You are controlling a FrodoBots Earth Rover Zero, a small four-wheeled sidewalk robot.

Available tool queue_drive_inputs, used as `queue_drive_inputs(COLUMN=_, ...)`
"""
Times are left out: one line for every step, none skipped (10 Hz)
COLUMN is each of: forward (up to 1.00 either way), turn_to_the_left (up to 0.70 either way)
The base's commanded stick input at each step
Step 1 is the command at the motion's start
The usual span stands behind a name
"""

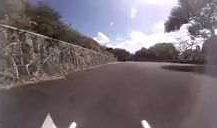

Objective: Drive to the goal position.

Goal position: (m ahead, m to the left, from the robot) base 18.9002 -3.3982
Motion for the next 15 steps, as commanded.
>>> queue_drive_inputs(forward=0.5, turn_to_the_left=0.0)
queue_drive_inputs(forward=0.5, turn_to_the_left=0.0)
queue_drive_inputs(forward=0.5, turn_to_the_left=0.0)
queue_drive_inputs(forward=0.5, turn_to_the_left=0.0)
queue_drive_inputs(forward=0.5, turn_to_the_left=0.0)
queue_drive_inputs(forward=0.5, turn_to_the_left=0.0)
queue_drive_inputs(forward=0.5, turn_to_the_left=0.0)
queue_drive_inputs(forward=0.5, turn_to_the_left=0.0)
queue_drive_inputs(forward=0.5, turn_to_the_left=0.0)
queue_drive_inputs(forward=0.5, turn_to_the_left=0.0)
queue_drive_inputs(forward=0.5, turn_to_the_left=0.0)
queue_drive_inputs(forward=0.5, turn_to_the_left=0.0)
queue_drive_inputs(forward=0.5, turn_to_the_left=0.0)
queue_drive_inputs(forward=0.5, turn_to_the_left=0.0)
queue_drive_inputs(forward=0.5, turn_to_the_left=0.0)
